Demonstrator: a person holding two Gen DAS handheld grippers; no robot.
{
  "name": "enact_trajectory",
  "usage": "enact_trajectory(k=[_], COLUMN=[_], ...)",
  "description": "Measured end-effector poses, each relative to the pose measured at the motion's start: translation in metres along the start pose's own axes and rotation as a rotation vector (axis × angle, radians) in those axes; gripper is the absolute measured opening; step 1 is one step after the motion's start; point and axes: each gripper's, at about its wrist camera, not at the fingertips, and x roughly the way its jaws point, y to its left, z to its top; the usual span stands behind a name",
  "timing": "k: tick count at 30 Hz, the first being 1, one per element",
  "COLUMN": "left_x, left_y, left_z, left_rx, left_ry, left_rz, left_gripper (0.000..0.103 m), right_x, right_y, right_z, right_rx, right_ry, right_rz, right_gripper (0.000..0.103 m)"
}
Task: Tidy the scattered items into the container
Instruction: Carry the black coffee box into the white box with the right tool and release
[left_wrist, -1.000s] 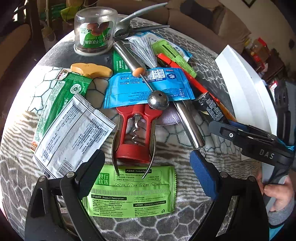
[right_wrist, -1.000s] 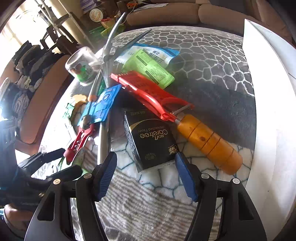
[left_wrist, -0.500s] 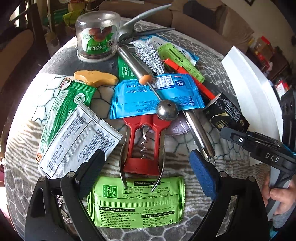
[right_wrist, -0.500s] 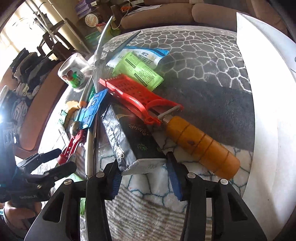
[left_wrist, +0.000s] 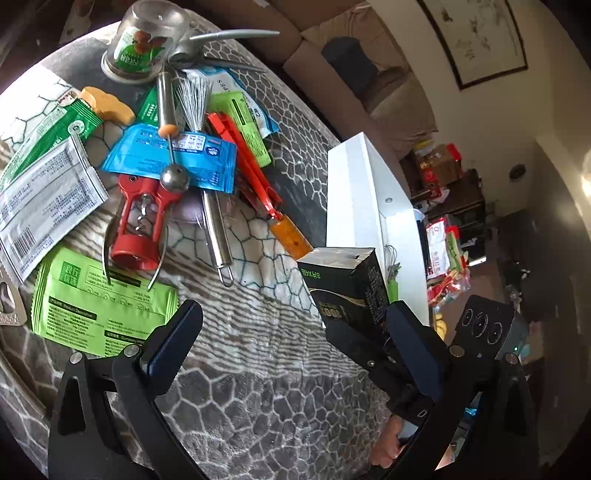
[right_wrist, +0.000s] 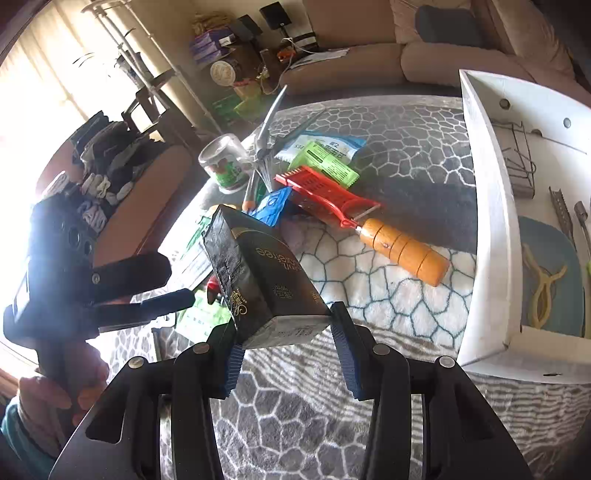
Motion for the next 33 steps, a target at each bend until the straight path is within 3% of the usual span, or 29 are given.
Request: enact_trajectory(k=[5,8,15,18,24,30,33], left_x=[0.011,0.017,0.022,0.035,0.062,0.067,0.065], left_y=[-0.038,-0.064,-0.112,-0.128,-0.143,-0.118,-0.1], left_z=[-0.005,-0.01,-0.01,-0.006,0.0,0.002,0.004], left_rx=[0.062,0.091,0.229,0.281,0.376,0.365,0.336], left_ry=[0.034,0.05,0.014,0.024,0.038,0.054,0.059], left_rz=[-0.018,-0.046,0.088,0.136,0.253,0.315,0.331], left_gripper=[0.1,0.1,0.1,0.1,0.1,0.1,0.1], right_x=[-0.024,-0.041,-0.093,-0.099,-0.068,-0.035,-0.028], right_y=[-0.003,-0.01,-0.064,-0.102,-0.174,-0.212,-0.215], right_z=[-0.012,-0.014,0.014,0.035,0.054,0.048,0.049], right_rx=[0.038,0.029,0.06,0.051,0.077,0.155,0.171], right_ry=[-0.006,-0.02,-0.054,-0.016,0.172,0.33,0.357], right_rz=[0.038,0.005,-0.154,-0.291,-0.478,-0.505,-0.501], right_gripper=[0.045,0.045,0.045,0.045,0.046,0.046,0.046])
